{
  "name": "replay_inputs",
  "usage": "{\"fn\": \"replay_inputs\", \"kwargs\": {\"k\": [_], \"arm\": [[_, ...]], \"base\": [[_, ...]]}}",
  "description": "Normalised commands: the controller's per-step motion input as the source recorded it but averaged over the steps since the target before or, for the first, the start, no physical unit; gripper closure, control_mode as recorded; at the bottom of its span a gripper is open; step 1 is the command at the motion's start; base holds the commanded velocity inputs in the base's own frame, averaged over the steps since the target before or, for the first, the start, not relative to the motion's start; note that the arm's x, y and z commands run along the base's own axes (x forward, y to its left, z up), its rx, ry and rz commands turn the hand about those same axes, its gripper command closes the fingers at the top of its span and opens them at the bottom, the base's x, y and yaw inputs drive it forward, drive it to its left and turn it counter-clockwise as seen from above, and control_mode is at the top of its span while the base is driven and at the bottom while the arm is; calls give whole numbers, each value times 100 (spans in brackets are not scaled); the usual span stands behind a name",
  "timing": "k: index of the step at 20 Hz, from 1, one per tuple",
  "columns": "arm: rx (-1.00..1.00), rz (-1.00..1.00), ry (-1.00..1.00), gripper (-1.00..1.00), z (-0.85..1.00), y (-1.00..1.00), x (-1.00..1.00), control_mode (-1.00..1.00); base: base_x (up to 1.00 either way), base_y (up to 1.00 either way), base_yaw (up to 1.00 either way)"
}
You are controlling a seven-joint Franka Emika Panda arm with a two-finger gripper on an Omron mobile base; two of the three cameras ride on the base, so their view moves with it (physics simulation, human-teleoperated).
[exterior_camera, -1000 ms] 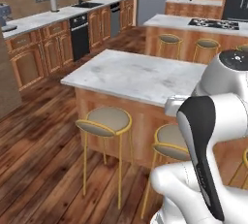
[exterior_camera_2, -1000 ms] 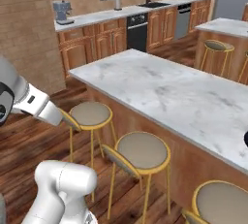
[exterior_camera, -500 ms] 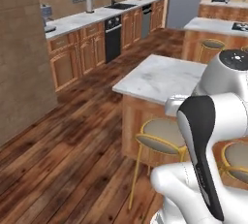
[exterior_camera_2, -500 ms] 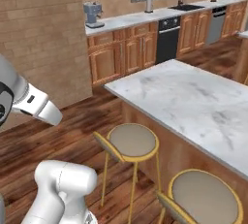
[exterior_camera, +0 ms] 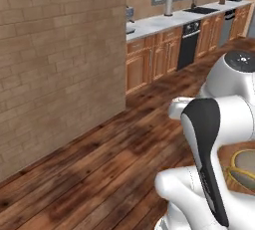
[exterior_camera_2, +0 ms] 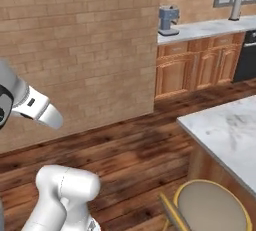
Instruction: Retrieve the tupperware and aluminum foil from the cabinet and place them on the dining counter near the plate with steak and sweet potato to prepare for storing leftovers.
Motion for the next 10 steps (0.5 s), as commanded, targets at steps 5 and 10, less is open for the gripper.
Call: {"fn": "replay_inputs", "kwargs": {"k": [5,10], "arm": [[0,0,0,-100,0,0,0,100],[0,0,0,-100,0,0,0,100]], "base": [[100,10,2],[100,0,-17]]}}
